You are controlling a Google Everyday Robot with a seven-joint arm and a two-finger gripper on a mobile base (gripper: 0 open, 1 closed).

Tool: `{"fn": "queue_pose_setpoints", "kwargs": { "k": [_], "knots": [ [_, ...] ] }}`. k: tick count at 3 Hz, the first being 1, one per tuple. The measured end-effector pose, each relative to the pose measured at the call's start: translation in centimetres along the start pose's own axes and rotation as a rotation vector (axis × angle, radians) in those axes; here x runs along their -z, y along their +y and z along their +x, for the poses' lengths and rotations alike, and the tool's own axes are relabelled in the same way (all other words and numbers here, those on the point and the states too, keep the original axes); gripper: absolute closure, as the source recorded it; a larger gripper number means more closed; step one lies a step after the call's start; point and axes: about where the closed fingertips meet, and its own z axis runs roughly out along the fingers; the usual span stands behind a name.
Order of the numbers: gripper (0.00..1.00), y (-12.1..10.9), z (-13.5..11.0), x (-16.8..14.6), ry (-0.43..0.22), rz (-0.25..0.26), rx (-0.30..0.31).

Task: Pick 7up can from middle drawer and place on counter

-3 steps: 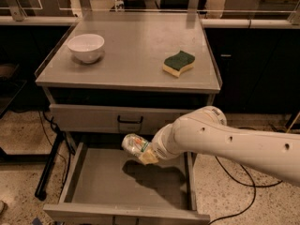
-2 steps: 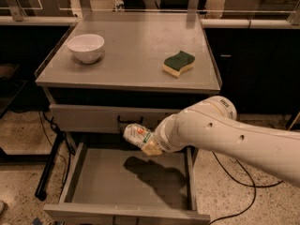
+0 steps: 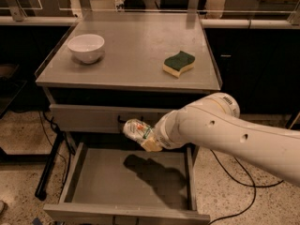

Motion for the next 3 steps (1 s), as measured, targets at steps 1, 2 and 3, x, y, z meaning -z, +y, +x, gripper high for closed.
{"fn": "queue_pose_setpoints", "kwargs": {
  "k": [1,2,3],
  "knots": [
    [1.00,-1.3,-2.6,3.1,-0.042,0.058,0.015],
    [1.00,-3.3,-5.6,7.8,-0.086,0.146,0.039],
    [1.00,-3.4,-6.0,8.2,-0.092,0.153,0.043]
  ]
}}
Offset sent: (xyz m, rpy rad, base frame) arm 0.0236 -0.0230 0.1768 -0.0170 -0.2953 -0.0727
